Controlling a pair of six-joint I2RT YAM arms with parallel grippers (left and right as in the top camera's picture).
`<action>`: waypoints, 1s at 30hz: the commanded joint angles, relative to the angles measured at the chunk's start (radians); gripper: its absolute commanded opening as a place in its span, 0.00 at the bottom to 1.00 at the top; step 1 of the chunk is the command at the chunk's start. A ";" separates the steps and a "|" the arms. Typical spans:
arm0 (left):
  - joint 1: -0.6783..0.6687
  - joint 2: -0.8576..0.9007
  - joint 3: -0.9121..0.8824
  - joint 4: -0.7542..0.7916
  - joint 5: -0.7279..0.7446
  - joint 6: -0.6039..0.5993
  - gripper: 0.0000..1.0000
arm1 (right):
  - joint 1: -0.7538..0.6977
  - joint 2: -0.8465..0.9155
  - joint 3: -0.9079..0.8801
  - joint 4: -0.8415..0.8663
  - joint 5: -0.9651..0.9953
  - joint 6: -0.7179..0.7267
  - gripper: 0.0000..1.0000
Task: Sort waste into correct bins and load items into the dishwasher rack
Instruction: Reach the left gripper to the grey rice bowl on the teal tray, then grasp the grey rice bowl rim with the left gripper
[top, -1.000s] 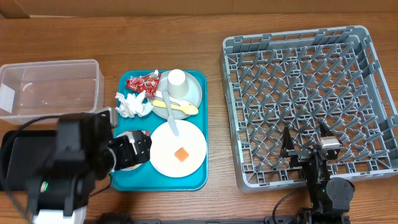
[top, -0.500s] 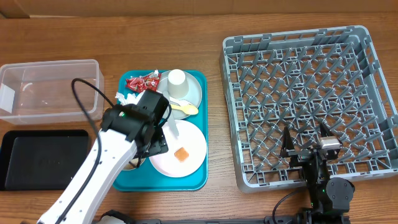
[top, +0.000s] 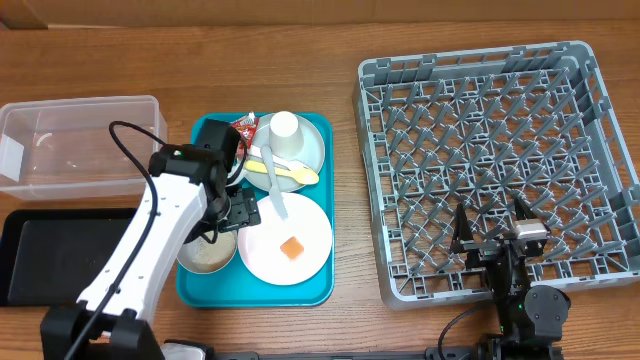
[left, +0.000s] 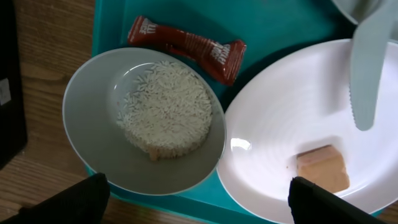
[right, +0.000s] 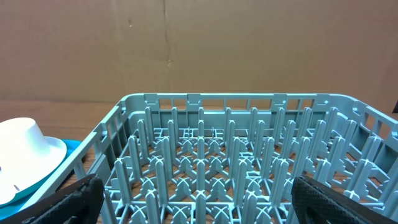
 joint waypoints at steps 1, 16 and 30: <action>-0.006 0.019 -0.039 0.017 0.068 0.048 0.94 | -0.004 -0.010 -0.010 0.004 0.013 0.001 1.00; -0.008 0.020 -0.254 0.218 0.123 0.021 0.89 | -0.004 -0.010 -0.010 0.003 0.013 0.001 1.00; -0.007 0.020 -0.265 0.235 0.069 0.014 0.32 | -0.004 -0.010 -0.010 0.003 0.013 0.001 1.00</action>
